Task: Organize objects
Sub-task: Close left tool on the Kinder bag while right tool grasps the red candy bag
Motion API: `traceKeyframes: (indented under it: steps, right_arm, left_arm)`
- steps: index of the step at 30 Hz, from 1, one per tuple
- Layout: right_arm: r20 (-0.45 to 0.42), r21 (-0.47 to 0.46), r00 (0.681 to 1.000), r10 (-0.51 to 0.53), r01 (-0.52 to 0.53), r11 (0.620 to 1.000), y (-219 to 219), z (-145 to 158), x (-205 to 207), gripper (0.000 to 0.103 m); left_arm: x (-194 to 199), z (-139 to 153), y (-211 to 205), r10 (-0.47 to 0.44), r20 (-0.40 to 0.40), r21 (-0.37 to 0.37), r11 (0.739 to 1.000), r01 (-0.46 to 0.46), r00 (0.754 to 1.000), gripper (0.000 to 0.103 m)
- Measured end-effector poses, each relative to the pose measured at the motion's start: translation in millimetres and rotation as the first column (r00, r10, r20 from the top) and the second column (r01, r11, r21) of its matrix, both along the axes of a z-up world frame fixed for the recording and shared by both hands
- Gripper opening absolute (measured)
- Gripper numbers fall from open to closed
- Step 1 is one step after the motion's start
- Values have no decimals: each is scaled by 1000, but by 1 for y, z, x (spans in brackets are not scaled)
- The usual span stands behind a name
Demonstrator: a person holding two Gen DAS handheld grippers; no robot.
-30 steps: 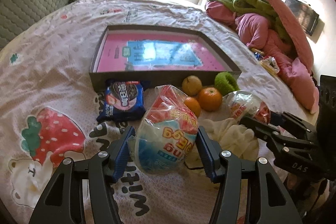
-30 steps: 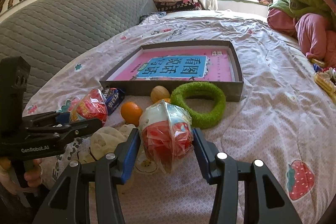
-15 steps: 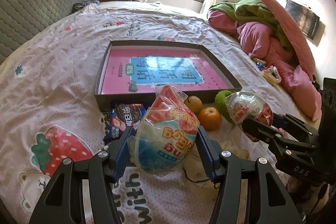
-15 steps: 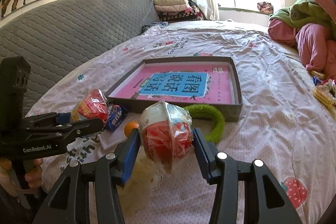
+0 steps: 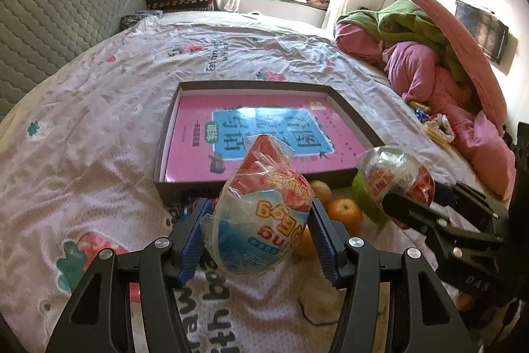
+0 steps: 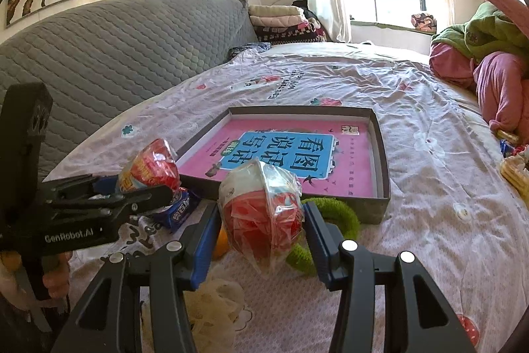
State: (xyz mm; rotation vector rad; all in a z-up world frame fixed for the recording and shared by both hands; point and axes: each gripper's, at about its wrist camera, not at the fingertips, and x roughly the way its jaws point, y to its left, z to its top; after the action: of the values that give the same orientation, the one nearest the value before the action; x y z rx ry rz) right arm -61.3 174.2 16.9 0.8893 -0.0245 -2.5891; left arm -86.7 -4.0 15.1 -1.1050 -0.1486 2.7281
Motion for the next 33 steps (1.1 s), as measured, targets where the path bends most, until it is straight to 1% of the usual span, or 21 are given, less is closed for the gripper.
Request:
traceKeyframes:
  steps: [3, 9, 19, 23, 33]
  right_arm:
    - [1, -2, 1000, 4, -4, 1000, 0, -1, -4, 51]
    - [-6, 4, 1000, 6, -6, 1000, 0, -1, -13, 51]
    - [-25, 12, 1000, 4, -3, 1000, 3, 3, -31, 51]
    - [-25, 13, 1000, -4, 5, 1000, 6, 3, -39, 51]
    - [-24, 22, 999, -35, 36, 999, 19, 2, -59, 51]
  left_arm:
    - [-6, 3, 1, 5, -12, -9, 1000, -5, 1000, 60]
    - [-17, 4, 1, 8, -13, -5, 1000, -8, 1000, 60]
    - [-38, -3, -3, 12, 3, -6, 1000, -12, 1000, 60]
    - [-48, -6, -6, 15, 9, -5, 1000, -15, 1000, 60]
    - [-73, -6, -18, 33, -7, -24, 999, -33, 999, 60]
